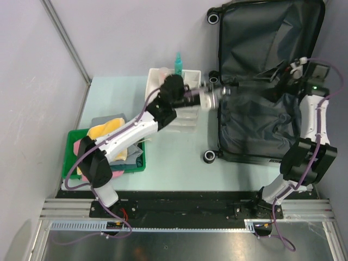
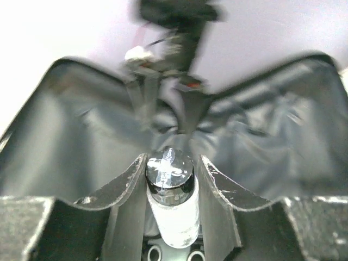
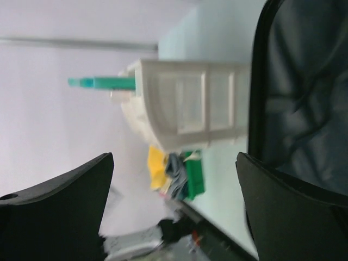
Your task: Open, take out, and arrange the luggage
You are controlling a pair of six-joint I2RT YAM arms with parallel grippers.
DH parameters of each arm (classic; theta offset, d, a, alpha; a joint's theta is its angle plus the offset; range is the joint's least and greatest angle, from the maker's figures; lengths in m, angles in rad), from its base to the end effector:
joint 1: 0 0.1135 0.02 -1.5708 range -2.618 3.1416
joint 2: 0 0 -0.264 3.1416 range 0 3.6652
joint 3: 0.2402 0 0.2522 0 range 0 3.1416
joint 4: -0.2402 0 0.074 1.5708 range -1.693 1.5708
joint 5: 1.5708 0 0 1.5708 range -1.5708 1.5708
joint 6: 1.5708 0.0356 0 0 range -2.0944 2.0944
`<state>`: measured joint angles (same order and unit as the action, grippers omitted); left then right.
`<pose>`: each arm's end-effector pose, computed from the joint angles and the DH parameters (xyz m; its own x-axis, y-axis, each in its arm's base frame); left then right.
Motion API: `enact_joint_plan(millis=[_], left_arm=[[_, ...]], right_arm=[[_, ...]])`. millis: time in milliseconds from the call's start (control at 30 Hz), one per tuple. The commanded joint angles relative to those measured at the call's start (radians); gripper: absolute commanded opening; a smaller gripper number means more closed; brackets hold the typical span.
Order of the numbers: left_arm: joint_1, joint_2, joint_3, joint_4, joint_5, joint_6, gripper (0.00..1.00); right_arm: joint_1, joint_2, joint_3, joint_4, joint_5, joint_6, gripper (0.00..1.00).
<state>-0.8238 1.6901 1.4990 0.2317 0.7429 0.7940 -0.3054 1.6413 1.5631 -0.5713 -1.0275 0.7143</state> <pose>0.2565 -0.3124 0.3921 0.7322 -0.0177 -0.6808 0.6811 0.0244 0.7318 0.3535 -0.0795 0.3616 -0.7599 0.5947 -0.2626 0.0041 0.4083 0.9129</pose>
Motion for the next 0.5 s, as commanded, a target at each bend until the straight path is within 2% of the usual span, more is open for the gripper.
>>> enact_joint_plan(millis=[0,33,167,300,467], left_arm=[[0.099,0.031,0.246,0.141,-0.391,-0.663,0.0],[0.109,0.036,0.262,0.141,-0.42,-0.712,0.0],[0.143,0.045,0.287,0.141,-0.554,-0.754,0.0],[0.19,0.077,0.305,0.12,-0.571,-0.783,0.0],[0.23,0.112,0.323,0.097,-0.514,-0.892,0.0]], right_arm=[[-0.075,0.009,0.15,-0.012,0.087,-0.13,1.0],[-0.081,0.012,0.155,-0.006,0.081,-0.125,1.0],[-0.095,0.029,0.198,-0.005,0.047,-0.162,1.0],[-0.1,0.029,0.232,-0.027,0.053,-0.21,1.0],[-0.103,0.029,0.23,-0.041,0.047,-0.234,1.0]])
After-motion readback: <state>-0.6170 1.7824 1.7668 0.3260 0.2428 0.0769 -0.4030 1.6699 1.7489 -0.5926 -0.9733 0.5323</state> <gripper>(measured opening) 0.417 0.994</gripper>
